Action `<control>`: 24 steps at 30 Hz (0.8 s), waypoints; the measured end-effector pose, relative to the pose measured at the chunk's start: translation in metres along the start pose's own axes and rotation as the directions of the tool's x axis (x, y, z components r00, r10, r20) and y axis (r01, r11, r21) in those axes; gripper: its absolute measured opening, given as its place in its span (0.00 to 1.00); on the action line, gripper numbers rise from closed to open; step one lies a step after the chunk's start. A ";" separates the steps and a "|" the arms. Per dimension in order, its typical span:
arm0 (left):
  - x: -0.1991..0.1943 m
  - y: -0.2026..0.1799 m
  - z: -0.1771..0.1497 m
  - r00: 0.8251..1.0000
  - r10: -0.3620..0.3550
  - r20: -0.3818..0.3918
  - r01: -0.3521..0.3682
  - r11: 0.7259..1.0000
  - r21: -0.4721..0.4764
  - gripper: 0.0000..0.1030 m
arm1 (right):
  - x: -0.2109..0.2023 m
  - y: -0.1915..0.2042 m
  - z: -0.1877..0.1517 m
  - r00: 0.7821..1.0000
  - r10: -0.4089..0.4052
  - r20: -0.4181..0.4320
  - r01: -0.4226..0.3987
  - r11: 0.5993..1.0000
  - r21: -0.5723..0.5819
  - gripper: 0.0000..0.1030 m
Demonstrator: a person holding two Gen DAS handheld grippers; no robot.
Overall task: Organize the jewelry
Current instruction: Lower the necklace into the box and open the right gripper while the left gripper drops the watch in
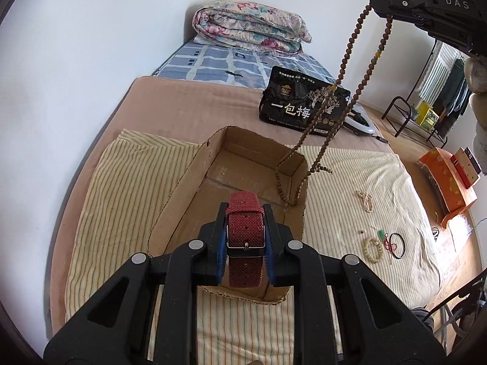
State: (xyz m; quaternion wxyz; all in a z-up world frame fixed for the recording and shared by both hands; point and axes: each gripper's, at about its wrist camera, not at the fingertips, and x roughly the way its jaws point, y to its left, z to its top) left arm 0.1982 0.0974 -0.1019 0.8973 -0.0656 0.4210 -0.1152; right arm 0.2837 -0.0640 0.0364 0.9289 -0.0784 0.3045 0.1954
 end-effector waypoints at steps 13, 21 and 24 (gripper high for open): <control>0.037 0.013 -0.018 0.997 0.016 -0.072 -0.018 0.999 -0.030 0.18 | 0.056 -0.009 -0.034 0.994 0.041 -0.103 -0.033 0.996 0.082 0.04; 0.050 0.021 -0.023 0.995 0.019 -0.097 -0.024 0.998 -0.056 0.18 | 0.079 0.002 -0.048 0.987 0.062 -0.150 -0.050 0.995 0.081 0.04; 0.053 0.022 -0.023 0.995 0.022 -0.101 -0.028 0.998 -0.059 0.18 | 0.090 0.003 -0.058 0.982 0.065 -0.179 -0.051 0.995 0.084 0.04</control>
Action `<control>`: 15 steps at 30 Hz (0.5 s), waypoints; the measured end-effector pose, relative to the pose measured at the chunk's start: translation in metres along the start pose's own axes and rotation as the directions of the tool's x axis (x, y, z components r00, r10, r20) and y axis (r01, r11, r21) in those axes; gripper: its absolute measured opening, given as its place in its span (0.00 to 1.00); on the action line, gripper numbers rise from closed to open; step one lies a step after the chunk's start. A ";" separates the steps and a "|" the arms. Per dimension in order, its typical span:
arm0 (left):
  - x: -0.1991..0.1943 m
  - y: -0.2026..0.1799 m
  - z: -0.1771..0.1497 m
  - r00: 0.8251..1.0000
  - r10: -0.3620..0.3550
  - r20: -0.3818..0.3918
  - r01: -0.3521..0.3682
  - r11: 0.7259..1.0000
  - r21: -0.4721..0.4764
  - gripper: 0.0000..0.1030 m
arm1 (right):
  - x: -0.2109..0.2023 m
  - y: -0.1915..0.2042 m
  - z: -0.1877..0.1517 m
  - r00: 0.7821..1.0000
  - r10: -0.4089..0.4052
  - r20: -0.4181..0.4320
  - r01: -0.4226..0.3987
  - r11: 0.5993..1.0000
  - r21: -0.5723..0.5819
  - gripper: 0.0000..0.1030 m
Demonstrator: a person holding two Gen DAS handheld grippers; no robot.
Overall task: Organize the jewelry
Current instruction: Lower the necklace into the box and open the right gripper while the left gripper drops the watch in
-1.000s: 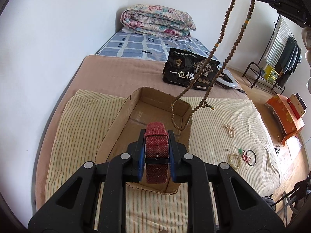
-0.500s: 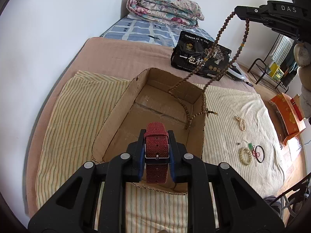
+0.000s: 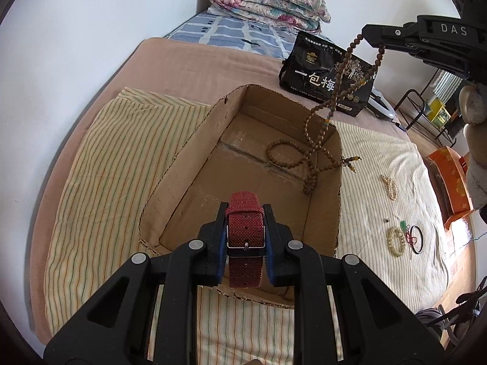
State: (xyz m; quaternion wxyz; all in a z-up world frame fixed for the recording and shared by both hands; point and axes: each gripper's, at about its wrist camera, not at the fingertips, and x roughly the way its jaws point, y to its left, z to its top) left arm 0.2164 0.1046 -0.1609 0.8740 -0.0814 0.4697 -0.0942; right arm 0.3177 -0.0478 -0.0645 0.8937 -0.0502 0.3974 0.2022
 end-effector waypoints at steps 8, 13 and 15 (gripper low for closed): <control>0.004 -0.004 0.001 1.000 0.016 0.000 -0.016 1.000 0.015 0.18 | 0.025 -0.008 -0.024 0.998 -0.014 -0.063 0.014 1.000 0.013 0.15; 0.002 -0.010 0.001 1.000 0.026 0.014 -0.027 0.999 0.038 0.44 | 0.026 -0.013 -0.030 0.998 -0.025 -0.062 0.027 0.999 0.030 0.55; 0.000 -0.013 0.001 0.999 0.035 0.020 -0.036 0.998 0.046 0.47 | 0.023 -0.014 -0.032 0.998 -0.031 -0.051 0.032 0.999 0.032 0.67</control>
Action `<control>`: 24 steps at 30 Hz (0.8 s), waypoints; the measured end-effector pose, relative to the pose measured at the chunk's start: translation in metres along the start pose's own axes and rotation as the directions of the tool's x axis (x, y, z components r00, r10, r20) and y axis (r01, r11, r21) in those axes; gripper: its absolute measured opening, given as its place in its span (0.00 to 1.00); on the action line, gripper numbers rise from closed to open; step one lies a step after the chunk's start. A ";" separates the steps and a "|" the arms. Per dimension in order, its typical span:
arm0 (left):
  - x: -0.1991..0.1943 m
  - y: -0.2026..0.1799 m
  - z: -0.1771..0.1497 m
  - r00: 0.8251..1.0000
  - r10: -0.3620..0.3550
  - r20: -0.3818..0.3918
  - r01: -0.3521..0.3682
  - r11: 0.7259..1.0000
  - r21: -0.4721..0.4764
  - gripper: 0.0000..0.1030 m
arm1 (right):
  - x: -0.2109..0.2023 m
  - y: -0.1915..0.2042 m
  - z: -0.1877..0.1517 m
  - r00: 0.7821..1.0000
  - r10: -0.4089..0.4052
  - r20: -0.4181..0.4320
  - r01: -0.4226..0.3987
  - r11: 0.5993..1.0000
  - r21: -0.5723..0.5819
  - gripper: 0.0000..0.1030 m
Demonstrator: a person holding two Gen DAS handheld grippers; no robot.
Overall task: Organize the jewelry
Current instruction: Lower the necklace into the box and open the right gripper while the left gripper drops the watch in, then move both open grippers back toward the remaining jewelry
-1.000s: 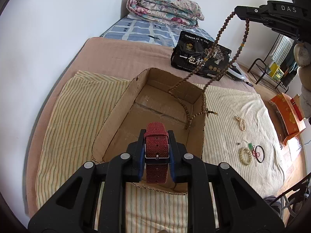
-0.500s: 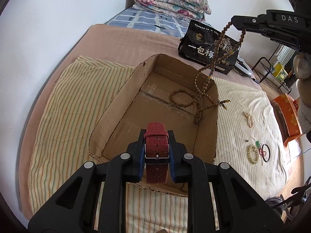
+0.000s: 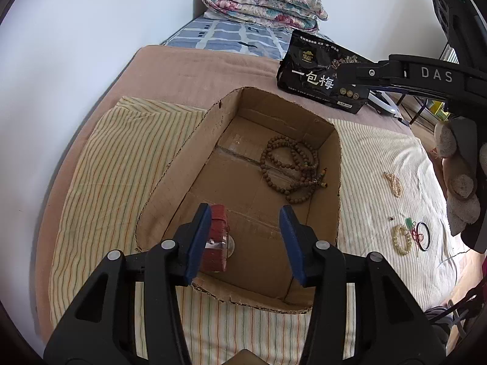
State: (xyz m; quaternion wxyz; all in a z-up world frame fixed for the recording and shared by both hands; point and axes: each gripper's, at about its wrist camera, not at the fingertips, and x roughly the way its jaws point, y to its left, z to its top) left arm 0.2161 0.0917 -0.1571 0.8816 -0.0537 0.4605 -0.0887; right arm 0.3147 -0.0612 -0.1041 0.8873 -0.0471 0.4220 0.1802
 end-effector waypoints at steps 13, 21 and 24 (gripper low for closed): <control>-0.011 -0.017 0.002 1.000 0.004 0.018 -0.004 1.000 0.016 0.47 | -0.036 -0.011 -0.008 0.996 -0.071 0.062 0.071 0.997 -0.001 0.88; -0.024 -0.037 0.005 0.998 -0.011 0.065 0.009 0.999 0.034 0.47 | -0.078 -0.043 -0.035 0.987 -0.117 0.109 0.112 0.993 0.049 0.93; -0.026 -0.049 0.006 0.997 -0.022 0.075 0.018 0.999 0.049 0.47 | -0.098 -0.061 -0.050 0.978 -0.157 0.139 0.147 0.986 0.079 0.93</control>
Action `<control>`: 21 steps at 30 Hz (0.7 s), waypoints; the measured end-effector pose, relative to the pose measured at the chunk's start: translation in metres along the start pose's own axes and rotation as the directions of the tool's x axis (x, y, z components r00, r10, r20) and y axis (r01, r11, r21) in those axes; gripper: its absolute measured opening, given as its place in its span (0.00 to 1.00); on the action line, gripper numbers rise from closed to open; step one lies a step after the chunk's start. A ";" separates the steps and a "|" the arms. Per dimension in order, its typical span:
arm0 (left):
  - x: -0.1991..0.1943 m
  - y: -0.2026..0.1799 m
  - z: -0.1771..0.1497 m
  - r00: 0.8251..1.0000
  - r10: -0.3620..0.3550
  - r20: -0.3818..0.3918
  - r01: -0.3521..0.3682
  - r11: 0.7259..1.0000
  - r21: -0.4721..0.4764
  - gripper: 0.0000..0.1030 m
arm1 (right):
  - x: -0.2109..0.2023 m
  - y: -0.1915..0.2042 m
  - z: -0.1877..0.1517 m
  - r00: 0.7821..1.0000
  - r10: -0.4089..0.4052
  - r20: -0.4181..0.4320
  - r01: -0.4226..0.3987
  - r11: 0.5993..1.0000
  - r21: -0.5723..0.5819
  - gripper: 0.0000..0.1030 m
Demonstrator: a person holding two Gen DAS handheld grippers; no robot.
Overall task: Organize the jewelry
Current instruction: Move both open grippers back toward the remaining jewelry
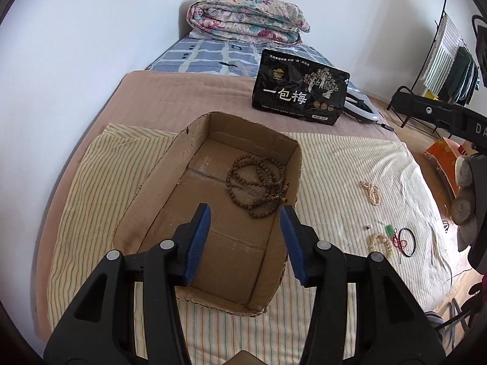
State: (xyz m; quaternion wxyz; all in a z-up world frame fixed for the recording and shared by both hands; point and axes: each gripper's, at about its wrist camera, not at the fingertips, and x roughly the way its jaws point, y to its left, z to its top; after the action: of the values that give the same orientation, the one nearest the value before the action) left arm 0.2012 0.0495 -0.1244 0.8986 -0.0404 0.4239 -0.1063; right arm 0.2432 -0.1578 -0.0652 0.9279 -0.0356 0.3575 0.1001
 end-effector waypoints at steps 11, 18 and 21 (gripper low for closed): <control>0.006 -0.045 -0.004 0.998 -0.067 -0.004 0.068 0.996 0.052 0.47 | -0.060 -0.092 -0.048 0.990 -0.140 0.013 0.138 0.987 0.082 1.00; 0.011 -0.074 -0.008 0.994 -0.102 -0.026 0.104 0.991 0.088 0.47 | -0.080 -0.142 -0.089 0.976 -0.217 -0.030 0.219 0.968 0.119 1.00; 0.013 -0.087 -0.011 0.992 -0.119 -0.037 0.123 0.987 0.105 0.47 | -0.082 -0.157 -0.109 0.971 -0.230 -0.062 0.237 0.962 0.133 0.99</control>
State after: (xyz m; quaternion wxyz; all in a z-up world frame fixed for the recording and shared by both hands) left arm 0.1872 -0.0383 -0.1266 0.8847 -0.0163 0.4280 -0.1839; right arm 0.1455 -0.3398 -0.0923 0.9250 -0.0149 0.3780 -0.0361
